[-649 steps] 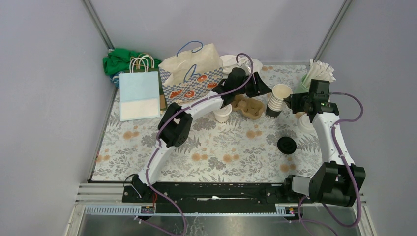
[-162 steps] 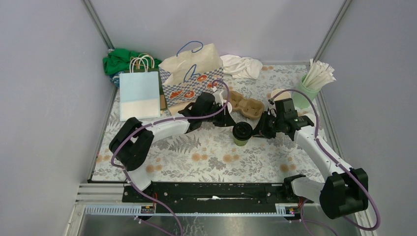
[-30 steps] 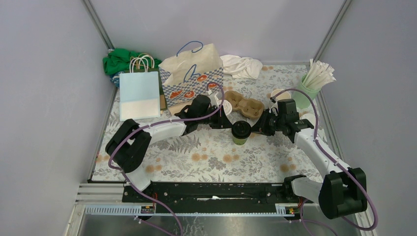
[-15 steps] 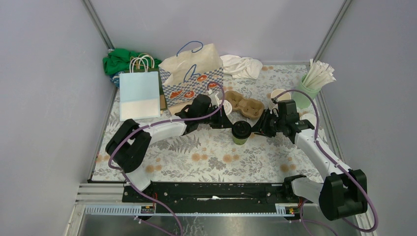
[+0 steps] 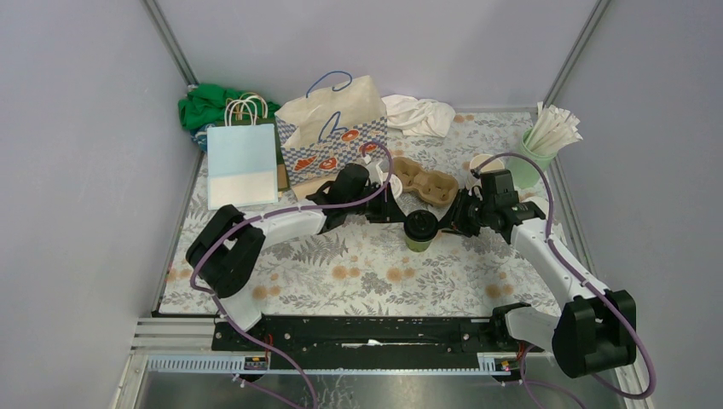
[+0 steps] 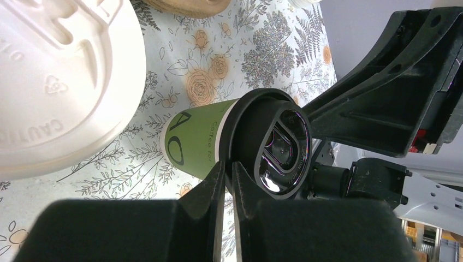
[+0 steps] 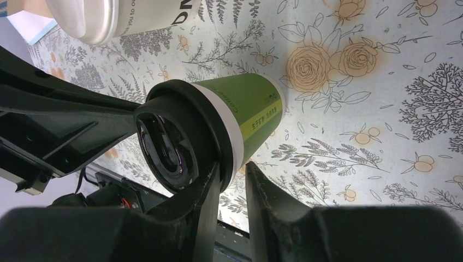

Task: Pack the takeout coffee
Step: Close the cup lid on the coffee cup.

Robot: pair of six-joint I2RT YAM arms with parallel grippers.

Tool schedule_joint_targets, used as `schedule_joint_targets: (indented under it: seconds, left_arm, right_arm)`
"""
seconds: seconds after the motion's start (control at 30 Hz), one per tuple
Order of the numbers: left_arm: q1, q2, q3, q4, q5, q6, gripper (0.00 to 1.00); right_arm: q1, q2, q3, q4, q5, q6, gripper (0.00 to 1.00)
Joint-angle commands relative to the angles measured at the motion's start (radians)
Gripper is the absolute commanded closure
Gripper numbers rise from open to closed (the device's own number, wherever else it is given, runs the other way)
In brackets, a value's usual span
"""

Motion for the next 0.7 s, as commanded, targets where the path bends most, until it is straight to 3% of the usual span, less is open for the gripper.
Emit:
schedule_joint_targets:
  seconds: [0.0, 0.33, 0.67]
  left_arm:
    - [-0.016, 0.021, 0.039, -0.002, 0.021, 0.011, 0.87]
    - [-0.015, -0.022, 0.057, -0.046, -0.021, 0.030, 0.83]
    - [-0.014, -0.051, 0.106, -0.135, -0.084, 0.076, 0.70]
  right_arm:
    - [0.011, 0.028, 0.031, -0.075, 0.018, -0.028, 0.67]
    - [0.016, 0.038, 0.084, -0.097, 0.009, -0.035, 0.67]
    - [0.018, 0.035, 0.136, -0.131, 0.012, -0.046, 0.65]
